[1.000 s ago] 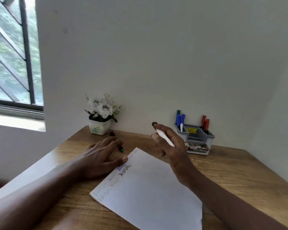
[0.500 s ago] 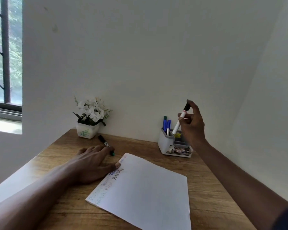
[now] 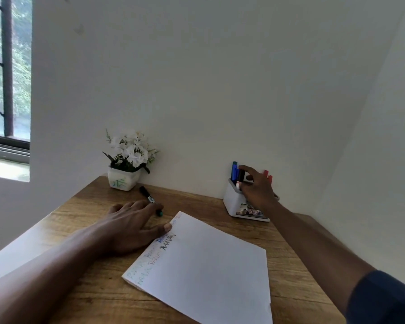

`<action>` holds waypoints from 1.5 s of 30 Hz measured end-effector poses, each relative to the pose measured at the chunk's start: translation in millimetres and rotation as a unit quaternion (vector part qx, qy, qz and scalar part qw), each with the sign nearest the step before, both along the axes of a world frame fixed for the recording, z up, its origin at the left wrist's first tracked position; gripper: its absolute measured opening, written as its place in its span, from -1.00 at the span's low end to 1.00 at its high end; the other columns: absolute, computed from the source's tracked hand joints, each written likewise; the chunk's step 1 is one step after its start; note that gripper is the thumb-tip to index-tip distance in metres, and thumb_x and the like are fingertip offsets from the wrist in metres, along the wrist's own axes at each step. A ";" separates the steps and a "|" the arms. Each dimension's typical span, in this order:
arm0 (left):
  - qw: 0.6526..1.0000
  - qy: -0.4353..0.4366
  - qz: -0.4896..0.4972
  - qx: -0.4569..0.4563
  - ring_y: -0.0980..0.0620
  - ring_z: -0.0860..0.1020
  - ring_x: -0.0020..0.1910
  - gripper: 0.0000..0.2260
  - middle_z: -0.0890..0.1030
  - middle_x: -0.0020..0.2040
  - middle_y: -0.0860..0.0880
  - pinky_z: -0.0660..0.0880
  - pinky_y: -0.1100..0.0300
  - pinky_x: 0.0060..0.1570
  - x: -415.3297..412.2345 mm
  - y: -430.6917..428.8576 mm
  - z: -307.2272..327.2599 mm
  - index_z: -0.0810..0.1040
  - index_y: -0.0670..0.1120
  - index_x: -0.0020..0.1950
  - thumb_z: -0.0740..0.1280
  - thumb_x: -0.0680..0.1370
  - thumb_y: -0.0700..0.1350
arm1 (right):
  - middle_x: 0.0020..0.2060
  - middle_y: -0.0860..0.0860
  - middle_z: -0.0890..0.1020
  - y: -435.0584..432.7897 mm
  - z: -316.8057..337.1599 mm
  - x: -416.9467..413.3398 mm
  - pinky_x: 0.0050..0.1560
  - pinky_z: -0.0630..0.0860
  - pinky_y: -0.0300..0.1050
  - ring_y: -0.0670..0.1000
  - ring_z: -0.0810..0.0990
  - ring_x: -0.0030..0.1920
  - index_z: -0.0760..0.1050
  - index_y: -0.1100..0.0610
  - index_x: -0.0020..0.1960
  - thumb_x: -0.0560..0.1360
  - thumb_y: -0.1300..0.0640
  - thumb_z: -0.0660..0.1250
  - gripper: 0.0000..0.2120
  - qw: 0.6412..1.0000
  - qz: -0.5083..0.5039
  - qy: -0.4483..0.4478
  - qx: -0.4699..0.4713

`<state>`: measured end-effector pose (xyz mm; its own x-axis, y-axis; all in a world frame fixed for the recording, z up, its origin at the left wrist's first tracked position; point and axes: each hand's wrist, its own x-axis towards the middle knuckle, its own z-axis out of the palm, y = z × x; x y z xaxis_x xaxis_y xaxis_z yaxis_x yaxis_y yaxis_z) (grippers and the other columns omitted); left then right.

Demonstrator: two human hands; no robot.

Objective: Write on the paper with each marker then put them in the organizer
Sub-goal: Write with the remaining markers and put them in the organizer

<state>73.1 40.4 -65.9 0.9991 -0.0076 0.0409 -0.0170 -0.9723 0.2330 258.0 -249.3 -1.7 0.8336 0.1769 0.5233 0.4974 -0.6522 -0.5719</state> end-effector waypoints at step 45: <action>0.955 -0.211 0.043 -0.204 0.01 0.35 0.50 -0.34 0.37 0.55 0.00 0.34 0.07 0.37 -5.8 13.6 1.7 0.12 0.13 0.61 0.08 0.58 0.39 | 0.16 0.09 0.56 123.8 -5.0 -102.6 0.04 0.40 -0.23 0.05 0.56 0.15 0.56 0.08 0.35 0.60 0.30 0.23 -0.63 0.962 0.168 -0.012 -0.216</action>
